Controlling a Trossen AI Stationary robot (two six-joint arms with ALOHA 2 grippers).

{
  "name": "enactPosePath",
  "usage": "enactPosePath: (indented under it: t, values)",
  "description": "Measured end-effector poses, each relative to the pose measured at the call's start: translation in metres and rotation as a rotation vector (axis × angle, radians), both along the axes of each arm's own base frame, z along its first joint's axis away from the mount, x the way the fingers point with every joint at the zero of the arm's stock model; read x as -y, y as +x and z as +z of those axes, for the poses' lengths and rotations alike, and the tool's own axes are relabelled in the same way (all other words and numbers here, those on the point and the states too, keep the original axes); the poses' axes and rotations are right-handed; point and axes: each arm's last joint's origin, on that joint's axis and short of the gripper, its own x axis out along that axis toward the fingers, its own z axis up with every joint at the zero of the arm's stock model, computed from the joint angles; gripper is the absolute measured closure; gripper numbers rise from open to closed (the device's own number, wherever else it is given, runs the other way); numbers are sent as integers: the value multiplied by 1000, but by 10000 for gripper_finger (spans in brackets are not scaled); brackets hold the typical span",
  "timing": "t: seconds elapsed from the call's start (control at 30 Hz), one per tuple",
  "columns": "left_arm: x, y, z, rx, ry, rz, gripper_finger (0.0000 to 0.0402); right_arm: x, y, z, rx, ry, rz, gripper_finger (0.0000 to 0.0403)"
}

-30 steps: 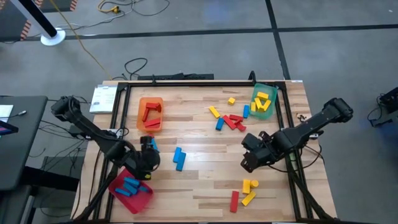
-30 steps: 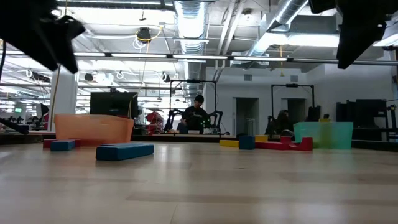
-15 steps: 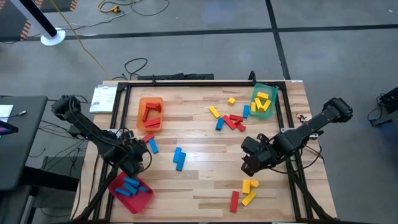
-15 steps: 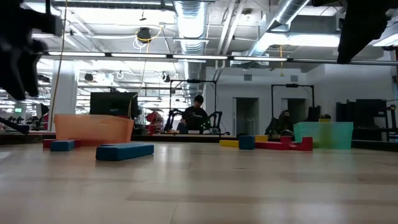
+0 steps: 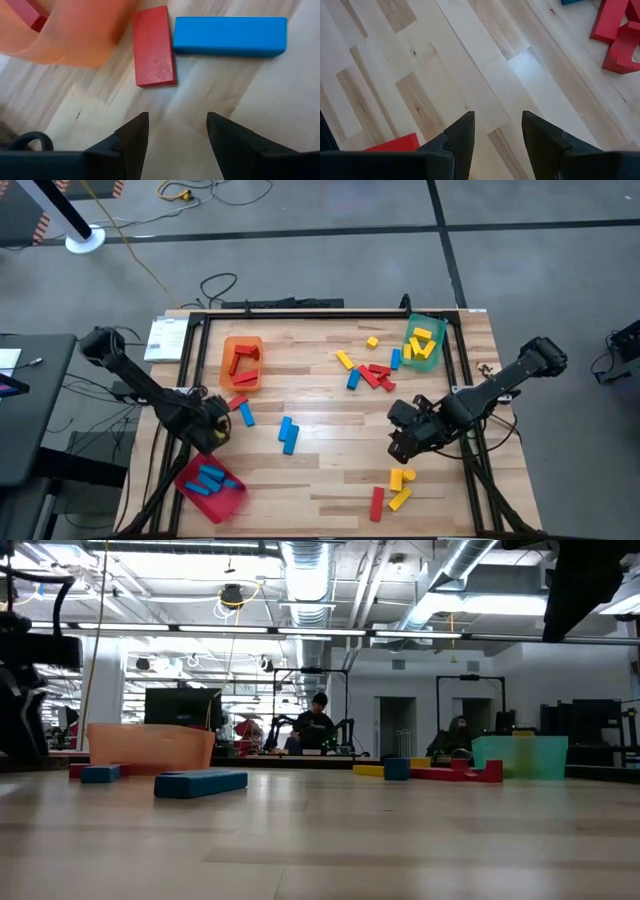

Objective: Sort blocks
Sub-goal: Put the red wooden block into the orange bin

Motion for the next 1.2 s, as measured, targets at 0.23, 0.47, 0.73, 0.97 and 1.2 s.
enactPosePath:
  t: [0.23,0.47,0.73,0.97,1.2]
  values:
    - [-11,-9,-6,69,-24,14,207,0,0,0,2,1,0,223]
    - [-15,-9,-9,78,32,19,207,0,1,1,20,-24,3,223]
    - [-21,-5,-17,112,32,74,183,-1,4,2,52,-25,33,223]
    - [-29,2,-20,134,23,124,173,-1,6,3,71,-49,51,223]
    - [-35,14,-18,171,36,111,173,-1,6,3,73,-50,52,223]
